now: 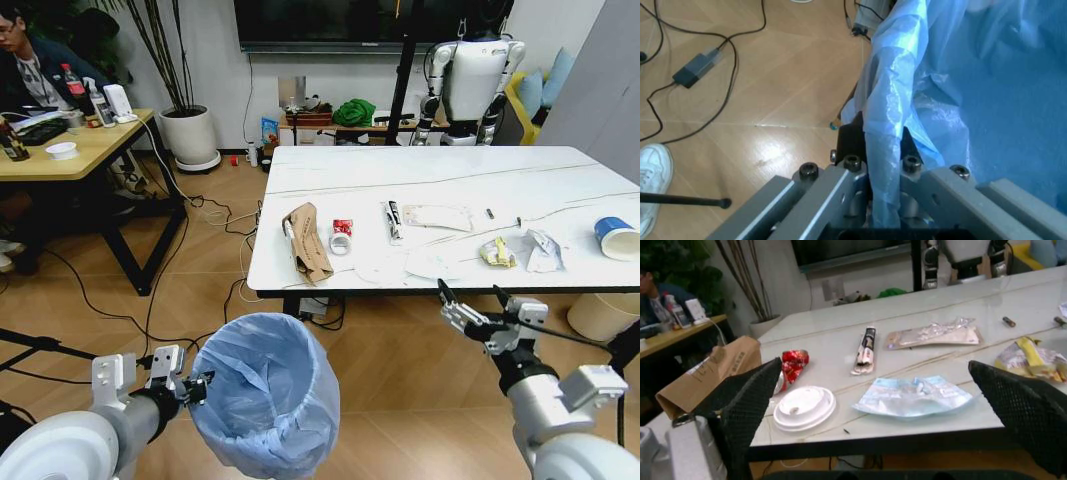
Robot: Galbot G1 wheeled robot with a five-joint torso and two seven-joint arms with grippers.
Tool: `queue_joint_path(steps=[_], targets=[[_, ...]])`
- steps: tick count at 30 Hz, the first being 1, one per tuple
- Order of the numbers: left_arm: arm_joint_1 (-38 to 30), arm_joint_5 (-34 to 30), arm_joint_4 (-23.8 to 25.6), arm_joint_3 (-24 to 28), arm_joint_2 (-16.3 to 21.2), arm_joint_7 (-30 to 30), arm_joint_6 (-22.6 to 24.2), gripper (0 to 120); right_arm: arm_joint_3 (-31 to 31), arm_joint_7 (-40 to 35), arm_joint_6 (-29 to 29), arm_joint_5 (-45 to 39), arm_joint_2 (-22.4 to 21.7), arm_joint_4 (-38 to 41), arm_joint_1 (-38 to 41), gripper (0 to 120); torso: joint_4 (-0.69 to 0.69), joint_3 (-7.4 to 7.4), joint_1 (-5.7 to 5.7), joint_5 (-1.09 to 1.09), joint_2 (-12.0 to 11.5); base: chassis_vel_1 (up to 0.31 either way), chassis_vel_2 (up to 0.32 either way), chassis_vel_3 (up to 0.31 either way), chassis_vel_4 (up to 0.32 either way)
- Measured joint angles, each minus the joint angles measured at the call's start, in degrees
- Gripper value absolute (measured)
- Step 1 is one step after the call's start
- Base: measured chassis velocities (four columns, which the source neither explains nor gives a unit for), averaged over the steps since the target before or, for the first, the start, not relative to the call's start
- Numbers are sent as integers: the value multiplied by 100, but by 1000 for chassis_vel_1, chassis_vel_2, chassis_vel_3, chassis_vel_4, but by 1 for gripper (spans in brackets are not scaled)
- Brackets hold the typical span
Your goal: Pick up the trash bin and place the trash from the table into it.
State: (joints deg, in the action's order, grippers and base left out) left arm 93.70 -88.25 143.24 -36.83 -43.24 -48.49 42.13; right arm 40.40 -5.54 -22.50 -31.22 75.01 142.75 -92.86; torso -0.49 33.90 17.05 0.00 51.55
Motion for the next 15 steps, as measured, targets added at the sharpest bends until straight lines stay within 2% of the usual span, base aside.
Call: queue_joint_path(steps=[2, 3, 8, 9, 13, 15], targets=[[29, 0, 0, -3, -15, 19, 0, 0, -13, -99, -80, -314, -336, -132, 269, 100, -1, -4, -3, 1, -8, 0, 0, 0, 0], [29, 0, 0, -3, -15, 19, 0, 0, -13, -99, -80, -314, -336, -132, 269, 100, -1, -4, -3, 1, -8, 0, 0, 0, 0], [51, 21, 0, 13, -83, 141, 0, 0, -159, -188, -191, -1209, -1269, -482, 772, 100, 0, -12, -10, 0, -23, 0, 0, 0, 0], [51, 21, 0, 13, -83, 141, 0, 0, -159, -188, -191, -1209, -1269, -482, 772, 100, 0, -12, -10, 0, -23, 0, 0, 0, 0], [36, 91, 0, 42, -88, 261, 0, 0, -277, -250, -286, -1838, -1814, -705, 1195, 100, 0, -18, -14, 1, -32, 0, 0, 0, 0], [33, 101, 0, 55, -87, 268, 0, 0, -297, -278, -314, -1959, -1901, -748, 1287, 100, 0, -18, -15, 0, -33, 0, 0, 0, 0]])
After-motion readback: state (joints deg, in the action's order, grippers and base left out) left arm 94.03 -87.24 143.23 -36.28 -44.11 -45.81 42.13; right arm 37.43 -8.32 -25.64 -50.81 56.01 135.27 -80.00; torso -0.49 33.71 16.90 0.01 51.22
